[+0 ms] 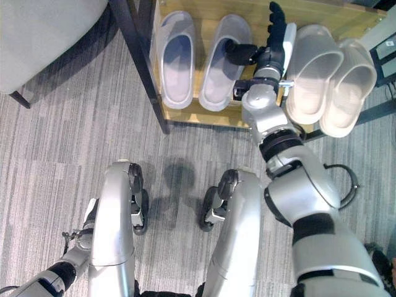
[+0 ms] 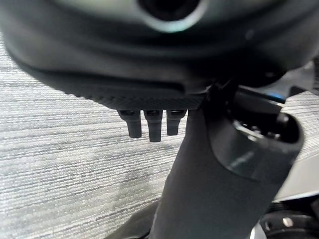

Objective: Arrange the slippers neatly on the shoe rack.

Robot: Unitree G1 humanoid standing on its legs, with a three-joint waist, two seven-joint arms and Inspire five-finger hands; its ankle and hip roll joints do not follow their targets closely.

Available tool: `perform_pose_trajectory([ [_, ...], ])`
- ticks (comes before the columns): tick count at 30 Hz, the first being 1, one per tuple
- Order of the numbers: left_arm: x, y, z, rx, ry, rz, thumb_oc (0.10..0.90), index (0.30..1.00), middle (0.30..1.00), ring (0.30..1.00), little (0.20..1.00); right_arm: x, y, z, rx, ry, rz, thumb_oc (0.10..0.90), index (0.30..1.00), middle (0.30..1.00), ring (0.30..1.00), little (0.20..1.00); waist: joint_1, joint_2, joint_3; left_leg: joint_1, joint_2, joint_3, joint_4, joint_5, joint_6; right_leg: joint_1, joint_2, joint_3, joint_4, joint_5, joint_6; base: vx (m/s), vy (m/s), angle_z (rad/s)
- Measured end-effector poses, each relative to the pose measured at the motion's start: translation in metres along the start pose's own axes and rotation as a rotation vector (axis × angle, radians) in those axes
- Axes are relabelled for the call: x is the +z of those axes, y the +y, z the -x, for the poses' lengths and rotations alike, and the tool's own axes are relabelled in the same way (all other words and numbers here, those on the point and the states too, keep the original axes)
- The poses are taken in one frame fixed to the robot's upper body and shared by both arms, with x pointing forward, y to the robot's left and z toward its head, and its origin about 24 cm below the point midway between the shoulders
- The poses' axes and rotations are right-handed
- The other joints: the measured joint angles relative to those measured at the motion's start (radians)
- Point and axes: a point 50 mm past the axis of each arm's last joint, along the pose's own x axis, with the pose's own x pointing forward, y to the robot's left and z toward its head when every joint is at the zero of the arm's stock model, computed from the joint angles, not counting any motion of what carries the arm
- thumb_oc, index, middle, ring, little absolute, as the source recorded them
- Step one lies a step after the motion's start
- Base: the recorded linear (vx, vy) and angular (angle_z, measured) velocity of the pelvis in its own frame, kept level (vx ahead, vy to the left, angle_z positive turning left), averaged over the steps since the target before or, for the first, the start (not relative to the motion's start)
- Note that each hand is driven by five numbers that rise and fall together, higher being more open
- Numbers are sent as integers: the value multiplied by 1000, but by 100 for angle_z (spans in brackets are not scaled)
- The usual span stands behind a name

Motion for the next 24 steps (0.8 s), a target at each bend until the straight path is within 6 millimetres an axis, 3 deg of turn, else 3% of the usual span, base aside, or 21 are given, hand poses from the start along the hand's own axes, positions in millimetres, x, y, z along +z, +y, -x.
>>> perform_pose_trajectory([
  [13, -1, 2, 0, -9, 3, -1, 800, 900, 900, 900, 900, -8, -1, 5, 93, -19, 52, 800, 900, 900, 900, 900, 0, -1, 0, -1, 0, -1, 3, -1, -1, -1, 1, 0, 2, -1, 1, 0, 0, 0],
  [24, -3, 7, 1, -16, 1, -13, 800, 900, 900, 900, 900, -15, 4, 21, 213, 5, -126, 800, 900, 900, 900, 900, -11, -10, 3, -1, 0, -2, 4, -1, -1, -1, 1, 0, 5, -1, 1, 0, 0, 0],
])
